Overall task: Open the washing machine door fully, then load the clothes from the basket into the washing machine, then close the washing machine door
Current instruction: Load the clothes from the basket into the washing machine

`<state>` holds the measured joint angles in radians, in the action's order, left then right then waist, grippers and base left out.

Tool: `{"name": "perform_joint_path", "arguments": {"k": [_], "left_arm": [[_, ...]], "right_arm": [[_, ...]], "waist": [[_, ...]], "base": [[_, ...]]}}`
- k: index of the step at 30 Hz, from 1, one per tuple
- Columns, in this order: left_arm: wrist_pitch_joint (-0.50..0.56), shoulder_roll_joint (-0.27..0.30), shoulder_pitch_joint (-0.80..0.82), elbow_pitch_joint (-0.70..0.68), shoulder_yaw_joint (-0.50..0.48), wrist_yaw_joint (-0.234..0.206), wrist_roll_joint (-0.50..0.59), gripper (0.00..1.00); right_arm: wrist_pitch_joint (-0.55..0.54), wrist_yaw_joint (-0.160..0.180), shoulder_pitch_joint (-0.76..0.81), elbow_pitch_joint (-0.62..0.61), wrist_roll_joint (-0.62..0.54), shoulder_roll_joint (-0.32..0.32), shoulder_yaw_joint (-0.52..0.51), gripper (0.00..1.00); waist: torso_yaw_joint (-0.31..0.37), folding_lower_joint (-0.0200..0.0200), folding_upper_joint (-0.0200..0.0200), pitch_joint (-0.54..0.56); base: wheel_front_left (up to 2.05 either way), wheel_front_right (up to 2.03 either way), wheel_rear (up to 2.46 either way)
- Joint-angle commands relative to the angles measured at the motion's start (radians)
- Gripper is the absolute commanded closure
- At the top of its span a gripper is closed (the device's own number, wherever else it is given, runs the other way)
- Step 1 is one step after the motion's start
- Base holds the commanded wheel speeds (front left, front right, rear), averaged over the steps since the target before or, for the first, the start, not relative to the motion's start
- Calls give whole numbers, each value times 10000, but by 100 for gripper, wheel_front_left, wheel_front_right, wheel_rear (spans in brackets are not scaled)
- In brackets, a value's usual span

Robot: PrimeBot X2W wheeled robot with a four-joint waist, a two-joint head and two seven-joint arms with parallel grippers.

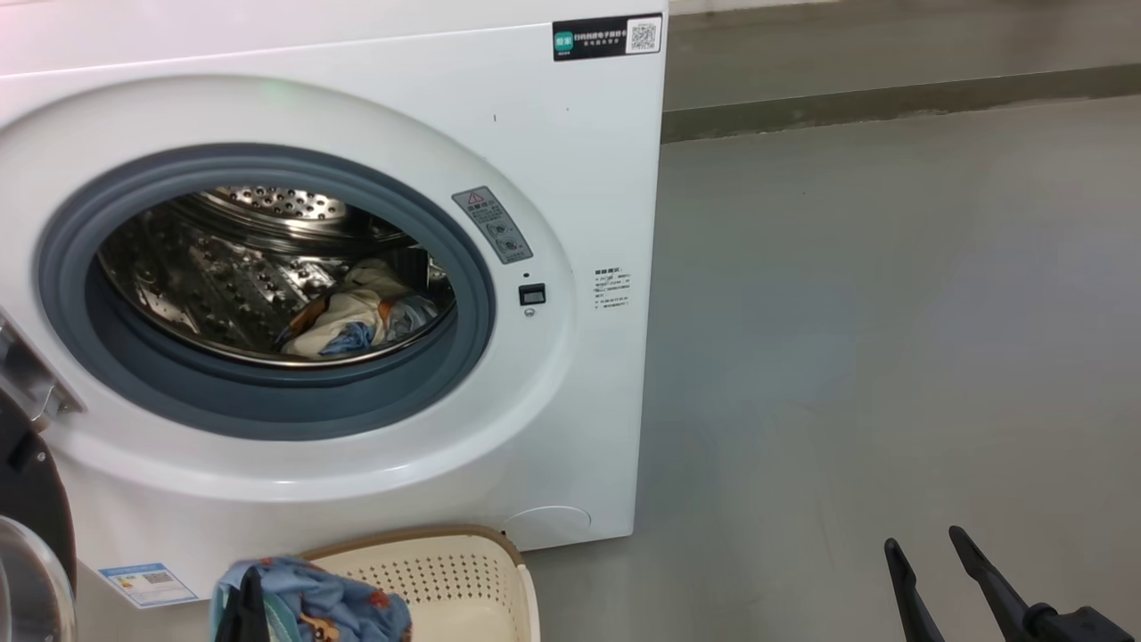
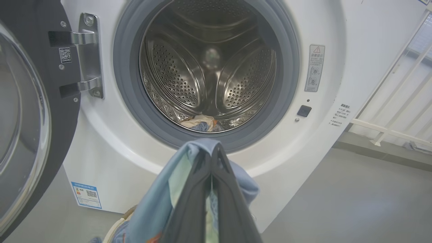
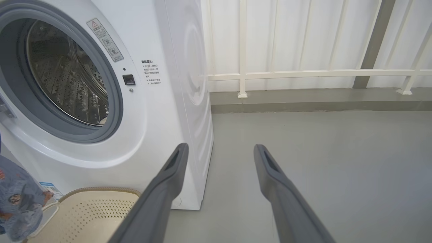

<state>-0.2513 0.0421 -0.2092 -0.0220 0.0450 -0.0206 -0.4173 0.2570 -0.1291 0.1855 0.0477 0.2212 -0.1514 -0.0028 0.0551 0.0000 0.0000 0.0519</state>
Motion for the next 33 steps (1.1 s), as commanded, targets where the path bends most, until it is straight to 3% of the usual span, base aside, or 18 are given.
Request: {"name": "perform_joint_path", "arguments": {"k": [1,33], "left_arm": [[-105,82,199,-337,-398,61,117,100],[-105,81,444,30,-929,593,119,100]], "right_arm": [[48,-16,-80,-268,-105,-125,199,0],[48,-16,-137,-294,-146,-128,251,0]], "waist": [[24,0,0,-21],[-82,0,0,-111]], "base": [[0,0,0],[0,0,0]]}}
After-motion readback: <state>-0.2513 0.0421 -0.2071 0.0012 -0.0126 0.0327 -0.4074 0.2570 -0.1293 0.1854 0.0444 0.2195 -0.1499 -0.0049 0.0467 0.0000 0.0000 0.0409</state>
